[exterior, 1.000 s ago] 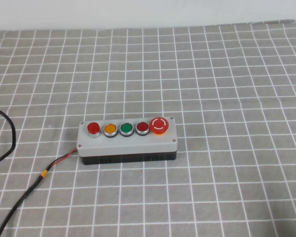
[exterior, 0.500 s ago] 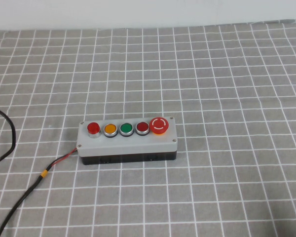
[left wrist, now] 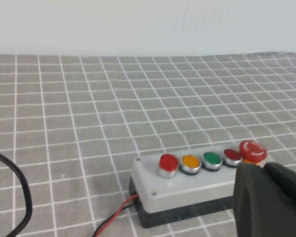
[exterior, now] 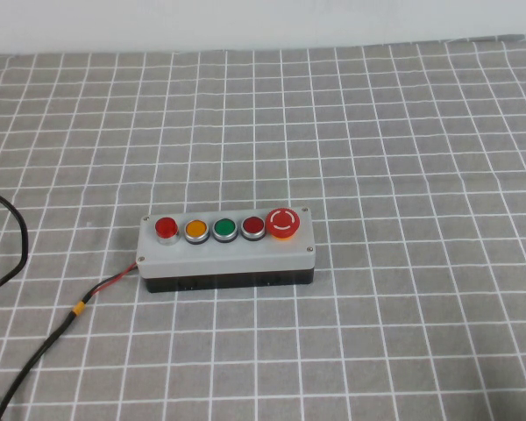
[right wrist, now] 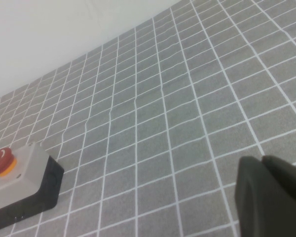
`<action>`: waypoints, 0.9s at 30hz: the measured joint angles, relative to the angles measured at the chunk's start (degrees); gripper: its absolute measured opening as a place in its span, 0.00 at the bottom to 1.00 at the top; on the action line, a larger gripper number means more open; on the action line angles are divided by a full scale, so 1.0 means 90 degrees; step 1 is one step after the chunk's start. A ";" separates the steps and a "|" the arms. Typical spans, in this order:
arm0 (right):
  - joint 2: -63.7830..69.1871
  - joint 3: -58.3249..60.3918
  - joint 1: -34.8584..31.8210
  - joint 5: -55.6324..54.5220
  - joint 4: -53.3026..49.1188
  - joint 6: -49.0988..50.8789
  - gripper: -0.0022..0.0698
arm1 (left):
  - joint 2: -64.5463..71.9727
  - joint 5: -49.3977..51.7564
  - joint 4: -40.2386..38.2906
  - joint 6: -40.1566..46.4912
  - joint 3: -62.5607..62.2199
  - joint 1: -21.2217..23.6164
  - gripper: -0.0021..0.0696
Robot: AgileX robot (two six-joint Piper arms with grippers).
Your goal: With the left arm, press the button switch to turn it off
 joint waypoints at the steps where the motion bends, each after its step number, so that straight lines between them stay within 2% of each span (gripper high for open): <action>1: 0.0000 0.0000 0.0000 0.0000 0.0000 0.0000 0.01 | -0.0050 -0.0223 0.0000 0.0000 0.0225 0.0000 0.02; 6: 0.0000 0.0000 0.0000 0.0000 0.0000 0.0000 0.01 | -0.0591 -0.0892 0.0104 0.0000 0.1247 0.0051 0.02; 14: 0.0000 0.0000 0.0000 0.0000 0.0000 0.0000 0.01 | -0.1719 -0.1533 0.0142 0.0000 0.2839 0.0727 0.02; 20: 0.0000 0.0000 0.0000 0.0000 0.0000 0.0000 0.01 | -0.2351 -0.1115 0.0095 -0.0032 0.3476 0.1051 0.02; 23: 0.0000 0.0000 0.0000 0.0000 0.0000 0.0000 0.01 | -0.2365 -0.0655 0.0095 -0.0032 0.3478 0.1082 0.02; 27: 0.0000 0.0000 0.0000 0.0000 0.0000 0.0000 0.01 | -0.2373 -0.0636 0.0085 -0.0048 0.3478 0.1082 0.02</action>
